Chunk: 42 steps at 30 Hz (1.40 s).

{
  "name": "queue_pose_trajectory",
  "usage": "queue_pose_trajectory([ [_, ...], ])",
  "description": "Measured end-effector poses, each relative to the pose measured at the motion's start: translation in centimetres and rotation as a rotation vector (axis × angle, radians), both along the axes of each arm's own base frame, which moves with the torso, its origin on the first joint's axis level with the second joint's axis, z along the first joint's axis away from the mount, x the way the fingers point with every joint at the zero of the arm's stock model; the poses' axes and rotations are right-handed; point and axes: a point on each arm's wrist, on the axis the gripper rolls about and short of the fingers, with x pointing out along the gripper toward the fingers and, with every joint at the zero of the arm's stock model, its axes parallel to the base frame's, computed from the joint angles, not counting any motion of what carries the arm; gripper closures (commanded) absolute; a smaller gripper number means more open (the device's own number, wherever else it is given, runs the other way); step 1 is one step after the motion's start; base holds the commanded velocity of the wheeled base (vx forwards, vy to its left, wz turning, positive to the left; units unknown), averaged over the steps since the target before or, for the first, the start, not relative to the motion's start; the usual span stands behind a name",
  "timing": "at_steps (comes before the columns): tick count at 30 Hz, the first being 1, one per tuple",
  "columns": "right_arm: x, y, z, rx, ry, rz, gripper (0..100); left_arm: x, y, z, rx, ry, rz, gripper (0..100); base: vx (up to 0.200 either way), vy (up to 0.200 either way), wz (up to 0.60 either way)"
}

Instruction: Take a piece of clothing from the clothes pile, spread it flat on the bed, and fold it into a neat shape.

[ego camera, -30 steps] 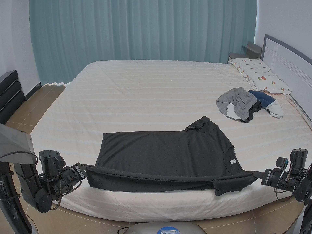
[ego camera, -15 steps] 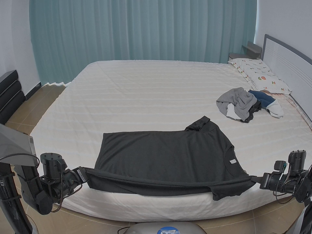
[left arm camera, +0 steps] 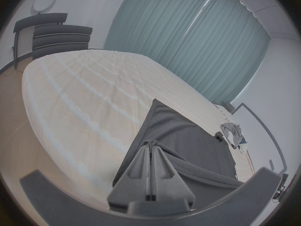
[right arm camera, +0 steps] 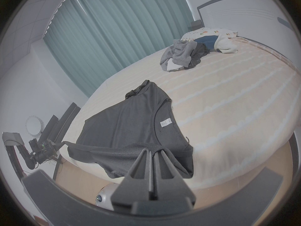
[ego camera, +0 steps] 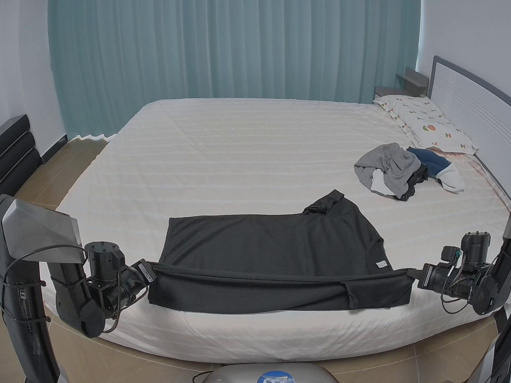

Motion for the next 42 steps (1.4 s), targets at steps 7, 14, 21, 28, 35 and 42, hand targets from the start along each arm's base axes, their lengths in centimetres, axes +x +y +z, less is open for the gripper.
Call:
queue_pose_trajectory([
  [7, 2.3, -0.1, -0.6, 0.03, -0.015, -0.026, 100, 0.8, -0.1, -1.0, -0.009, 0.012, 0.008, 100, 0.0, 0.0, 0.0],
  [14, 3.9, 0.3, -0.6, 0.026, -0.044, -0.043, 100, 1.7, -0.1, -1.2, -0.045, -0.008, 0.065, 100, 0.0, 0.0, 0.0],
  [21, 2.1, 0.7, 0.3, 0.053, -0.036, -0.027, 100, -0.2, 0.3, 0.1, 0.014, 0.002, 0.042, 100, 0.0, 0.0, 0.0],
  [28, -1.0, 1.0, 1.4, 0.071, -0.021, 0.003, 100, -3.4, 0.8, 1.0, 0.151, 0.054, -0.031, 100, 0.0, 0.0, 0.0],
  [35, -3.0, 1.0, 2.0, 0.077, -0.032, 0.012, 100, -5.2, 1.1, 1.5, 0.215, 0.076, -0.065, 100, 0.0, 0.0, 0.0],
  [42, -3.3, 1.1, 2.2, 0.075, -0.059, 0.012, 100, -5.1, 0.9, 1.6, 0.222, 0.065, -0.077, 100, 0.0, 0.0, 0.0],
])
